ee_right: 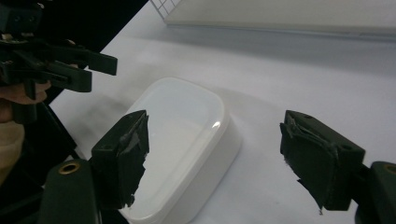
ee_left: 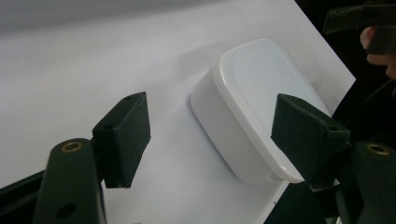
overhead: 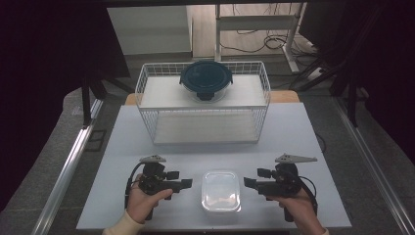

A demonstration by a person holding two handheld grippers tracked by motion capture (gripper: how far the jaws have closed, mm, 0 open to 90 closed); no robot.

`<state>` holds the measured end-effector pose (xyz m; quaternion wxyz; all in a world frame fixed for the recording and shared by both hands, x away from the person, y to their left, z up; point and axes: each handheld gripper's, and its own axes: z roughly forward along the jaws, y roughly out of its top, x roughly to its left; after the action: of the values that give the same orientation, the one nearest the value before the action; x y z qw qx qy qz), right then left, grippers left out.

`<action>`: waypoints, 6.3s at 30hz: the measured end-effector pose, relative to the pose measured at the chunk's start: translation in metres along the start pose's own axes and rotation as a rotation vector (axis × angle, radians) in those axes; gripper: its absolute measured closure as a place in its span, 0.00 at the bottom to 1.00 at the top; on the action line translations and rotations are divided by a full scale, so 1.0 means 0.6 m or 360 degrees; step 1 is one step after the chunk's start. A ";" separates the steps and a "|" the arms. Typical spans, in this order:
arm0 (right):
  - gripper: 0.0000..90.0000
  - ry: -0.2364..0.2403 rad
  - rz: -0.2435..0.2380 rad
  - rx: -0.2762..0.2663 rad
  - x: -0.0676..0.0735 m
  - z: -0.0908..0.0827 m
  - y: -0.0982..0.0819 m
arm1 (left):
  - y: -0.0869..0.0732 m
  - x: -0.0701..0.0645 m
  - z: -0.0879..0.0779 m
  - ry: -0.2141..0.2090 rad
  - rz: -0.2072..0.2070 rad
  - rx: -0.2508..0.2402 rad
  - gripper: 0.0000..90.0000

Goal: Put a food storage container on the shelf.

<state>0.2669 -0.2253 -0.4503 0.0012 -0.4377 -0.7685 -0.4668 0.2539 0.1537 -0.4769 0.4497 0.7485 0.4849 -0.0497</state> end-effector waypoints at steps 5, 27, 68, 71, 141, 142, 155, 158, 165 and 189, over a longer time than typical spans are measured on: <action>0.31 0.0026 0.0108 0.0038 0.001 0.014 -0.009 | 0.002 0.000 0.011 -0.0065 -0.0083 -0.0001 0.31; 0.46 0.0086 0.0216 0.0147 0.001 0.055 -0.028 | -0.011 0.005 0.061 -0.0221 -0.0214 0.0070 0.40; 0.86 0.0251 0.0321 0.0070 -0.012 0.041 -0.040 | -0.021 -0.004 0.053 -0.0548 -0.0333 -0.0047 0.91; 0.86 0.0238 0.0296 0.0065 -0.009 0.040 -0.040 | -0.019 -0.012 0.048 -0.0514 -0.0278 -0.0053 0.91; 0.88 0.0312 -0.0065 -0.0154 0.078 -0.006 0.144 | 0.115 -0.060 -0.102 -0.0338 0.0117 -0.0330 0.91; 0.88 0.0312 -0.0065 -0.0154 0.078 -0.006 0.144 | 0.115 -0.060 -0.102 -0.0338 0.0117 -0.0330 0.91; 0.88 0.0287 -0.0143 -0.0196 0.101 -0.022 0.241 | 0.195 -0.065 -0.146 -0.0318 0.0170 -0.0387 0.90; 0.88 0.0276 -0.0158 -0.0201 0.107 -0.028 0.256 | 0.214 -0.067 -0.157 -0.0319 0.0183 -0.0401 0.90; 0.88 0.0240 -0.0202 -0.0215 0.122 -0.042 0.314 | 0.263 -0.072 -0.179 -0.0303 0.0206 -0.0436 0.90; 0.88 0.0233 -0.0152 -0.0221 0.140 -0.067 0.495 | 0.440 -0.057 -0.236 -0.0366 0.0126 -0.0432 0.90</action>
<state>0.3992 -0.1441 -0.1803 0.0048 -0.3643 -0.7521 -0.5493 0.3885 0.1995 -0.2109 0.6007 0.6887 0.4028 -0.0512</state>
